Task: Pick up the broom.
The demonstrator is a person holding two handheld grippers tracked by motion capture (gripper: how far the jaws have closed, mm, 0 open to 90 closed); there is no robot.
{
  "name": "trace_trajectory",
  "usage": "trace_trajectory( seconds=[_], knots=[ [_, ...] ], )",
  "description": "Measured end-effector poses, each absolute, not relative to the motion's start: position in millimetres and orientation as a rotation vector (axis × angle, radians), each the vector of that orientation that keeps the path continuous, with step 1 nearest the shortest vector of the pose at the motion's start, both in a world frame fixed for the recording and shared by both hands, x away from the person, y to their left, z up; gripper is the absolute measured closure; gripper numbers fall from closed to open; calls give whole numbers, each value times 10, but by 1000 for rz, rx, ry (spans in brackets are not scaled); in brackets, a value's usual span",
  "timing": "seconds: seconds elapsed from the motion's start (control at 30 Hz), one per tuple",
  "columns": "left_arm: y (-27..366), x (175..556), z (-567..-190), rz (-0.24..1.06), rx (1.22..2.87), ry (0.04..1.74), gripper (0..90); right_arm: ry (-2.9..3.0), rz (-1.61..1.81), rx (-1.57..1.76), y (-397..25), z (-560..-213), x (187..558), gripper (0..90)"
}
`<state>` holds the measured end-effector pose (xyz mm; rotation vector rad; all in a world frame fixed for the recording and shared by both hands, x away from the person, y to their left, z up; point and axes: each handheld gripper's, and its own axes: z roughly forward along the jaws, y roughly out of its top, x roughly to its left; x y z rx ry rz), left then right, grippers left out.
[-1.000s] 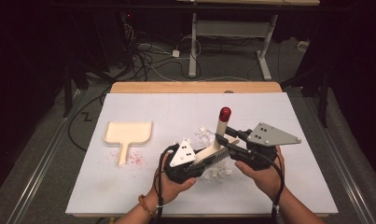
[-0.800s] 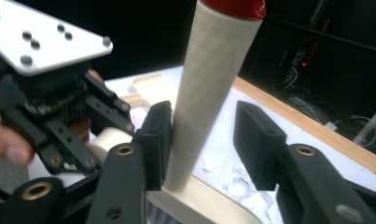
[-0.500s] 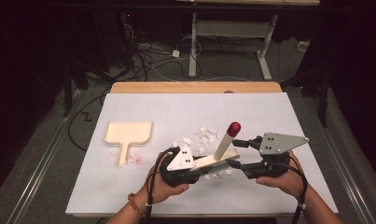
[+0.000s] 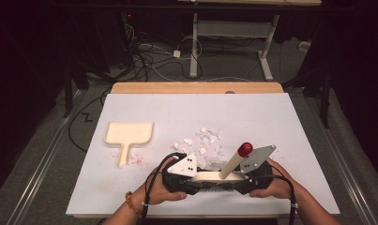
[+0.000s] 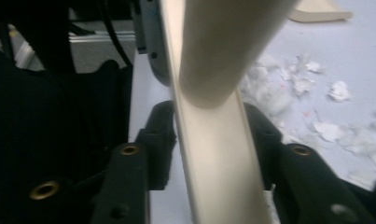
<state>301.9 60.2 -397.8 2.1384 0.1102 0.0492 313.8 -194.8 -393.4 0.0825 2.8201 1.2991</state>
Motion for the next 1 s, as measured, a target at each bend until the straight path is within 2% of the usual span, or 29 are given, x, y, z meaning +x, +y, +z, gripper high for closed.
trace_trajectory(
  seconds=[0.07, 0.13, 0.2, 0.23, 0.3, 0.37, 0.47, 0.7, 1.0],
  knots=[
    [618, 3033, -3980, 46, 2140, 96, 591, 2808, 1323, 80, -1932, -3954, 3128, 669],
    [627, 3027, -3986, 96, 2149, 99, 566, 2805, 1294, 70, -1898, -3968, 3115, 675],
    [637, 3031, -3985, 119, 2137, 121, 457, 2796, 1263, 85, -1871, -3977, 3110, 676],
    [671, 3039, -3965, 175, 2127, 161, 407, 2789, 1256, 83, -1865, -3977, 3113, 676],
    [723, 3028, -3940, 243, 2118, 207, 365, 2754, 1251, 117, -1870, -3960, 3112, 676],
    [775, 3009, -3914, 346, 2124, 253, 245, 2726, 1253, 146, -1893, -3924, 3113, 676],
    [907, 3005, -3918, 433, 2110, 315, 202, 2685, 1251, 194, -1944, -3873, 3126, 676],
    [1343, 2922, -4082, 626, 2130, 412, 182, 2580, 1280, 341, -2100, -3766, 3222, 676],
    [1755, 2790, -4333, 727, 2090, 632, 188, 2421, 1267, 525, -2323, -3658, 3317, 676]
  ],
)
